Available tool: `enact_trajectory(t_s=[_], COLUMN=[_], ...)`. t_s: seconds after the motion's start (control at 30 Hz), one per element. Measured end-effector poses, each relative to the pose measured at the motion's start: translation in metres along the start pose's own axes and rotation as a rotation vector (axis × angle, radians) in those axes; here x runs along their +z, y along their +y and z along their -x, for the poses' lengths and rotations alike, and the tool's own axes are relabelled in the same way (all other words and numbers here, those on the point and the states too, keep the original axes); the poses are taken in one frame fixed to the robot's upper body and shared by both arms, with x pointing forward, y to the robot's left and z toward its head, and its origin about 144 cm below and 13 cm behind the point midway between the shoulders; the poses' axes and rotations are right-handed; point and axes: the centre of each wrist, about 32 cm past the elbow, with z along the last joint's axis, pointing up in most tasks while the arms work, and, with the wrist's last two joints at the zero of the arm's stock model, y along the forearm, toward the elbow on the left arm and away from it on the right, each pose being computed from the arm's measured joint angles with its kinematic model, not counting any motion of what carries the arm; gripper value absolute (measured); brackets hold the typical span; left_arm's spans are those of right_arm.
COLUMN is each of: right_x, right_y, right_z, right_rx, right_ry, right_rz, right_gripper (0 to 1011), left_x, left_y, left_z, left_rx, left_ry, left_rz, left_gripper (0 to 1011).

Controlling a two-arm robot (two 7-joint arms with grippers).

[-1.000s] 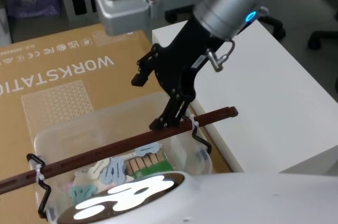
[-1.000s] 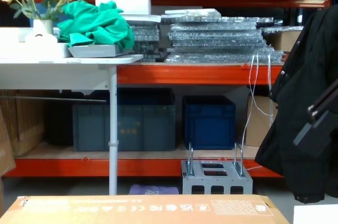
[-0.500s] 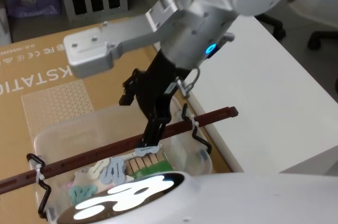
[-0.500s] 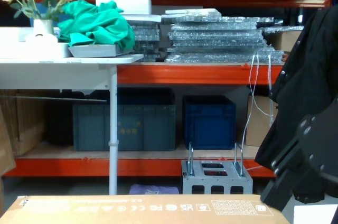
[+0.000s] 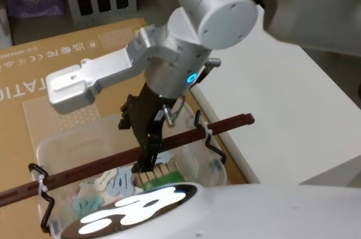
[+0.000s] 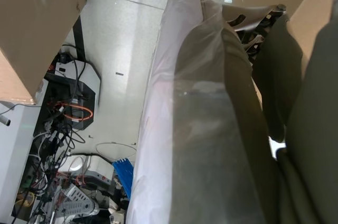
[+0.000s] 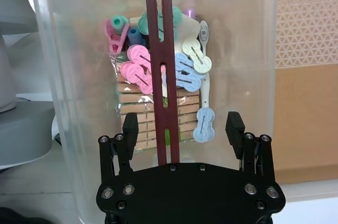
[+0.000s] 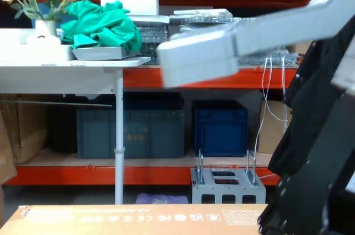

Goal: Use one hand to grasp the basket and place it at the designated location.

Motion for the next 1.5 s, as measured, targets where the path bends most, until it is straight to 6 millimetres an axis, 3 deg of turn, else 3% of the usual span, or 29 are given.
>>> enact_trajectory(t_s=[0.27,0.7,1.1,1.5], right_x=[0.003,0.007,0.003,0.004], right_y=[0.022,0.039,0.038,0.040], right_z=[-0.015,-0.021,-0.017,-0.012], right_rx=[0.042,0.088,0.090,0.095], right_ry=[0.004,0.008,0.014,0.029], right_rz=[-0.007,0.004,0.010,0.010], right_gripper=[1000,970,649,238], left_x=[0.000,0.000,0.000,0.000], left_y=[0.000,0.000,0.000,0.000], left_z=[0.000,0.000,0.000,0.000], left_rx=[0.000,0.000,0.000,0.000], left_ry=[0.000,0.000,0.000,0.000], left_rz=[0.000,0.000,0.000,0.000], left_gripper=[0,0,0,0])
